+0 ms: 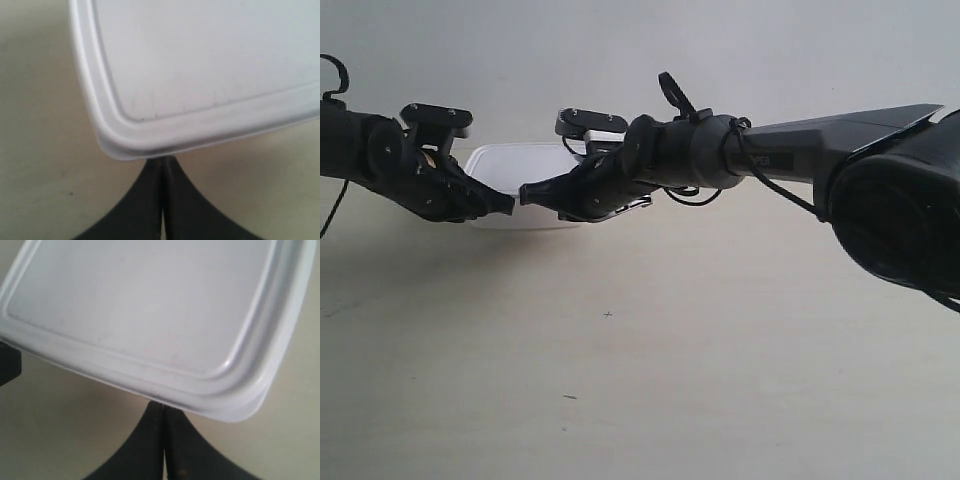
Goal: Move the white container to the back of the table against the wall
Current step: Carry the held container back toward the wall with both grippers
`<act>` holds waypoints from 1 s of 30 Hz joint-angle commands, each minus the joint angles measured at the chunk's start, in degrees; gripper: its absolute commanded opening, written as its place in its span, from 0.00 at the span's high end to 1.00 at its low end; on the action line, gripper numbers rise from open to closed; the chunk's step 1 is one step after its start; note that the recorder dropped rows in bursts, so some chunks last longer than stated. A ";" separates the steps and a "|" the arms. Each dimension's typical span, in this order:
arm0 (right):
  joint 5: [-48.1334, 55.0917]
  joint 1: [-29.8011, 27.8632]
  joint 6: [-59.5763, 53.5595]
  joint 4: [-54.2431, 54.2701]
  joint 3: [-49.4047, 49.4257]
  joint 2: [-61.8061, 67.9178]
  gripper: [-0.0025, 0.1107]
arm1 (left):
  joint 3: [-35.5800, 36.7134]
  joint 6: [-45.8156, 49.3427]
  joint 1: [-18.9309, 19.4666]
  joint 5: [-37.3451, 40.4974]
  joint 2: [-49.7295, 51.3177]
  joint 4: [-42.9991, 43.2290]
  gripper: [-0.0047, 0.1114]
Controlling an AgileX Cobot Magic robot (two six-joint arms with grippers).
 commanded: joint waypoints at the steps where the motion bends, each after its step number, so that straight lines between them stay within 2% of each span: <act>1: -1.63 -0.27 -0.13 -1.16 -1.85 0.87 0.98 | -2.42 0.25 0.15 0.47 1.92 0.00 0.96; 9: -3.46 -0.50 6.91 -10.78 -2.23 0.87 0.98 | -4.42 0.25 0.15 -0.09 3.31 1.06 0.96; 17: -4.61 -1.12 6.91 -11.02 -2.23 0.87 0.98 | -4.52 0.25 0.15 -2.63 3.67 1.35 0.96; 30: -7.45 -1.12 6.91 -11.02 -2.23 1.48 0.98 | -10.35 -0.01 0.15 -0.52 6.98 1.35 0.96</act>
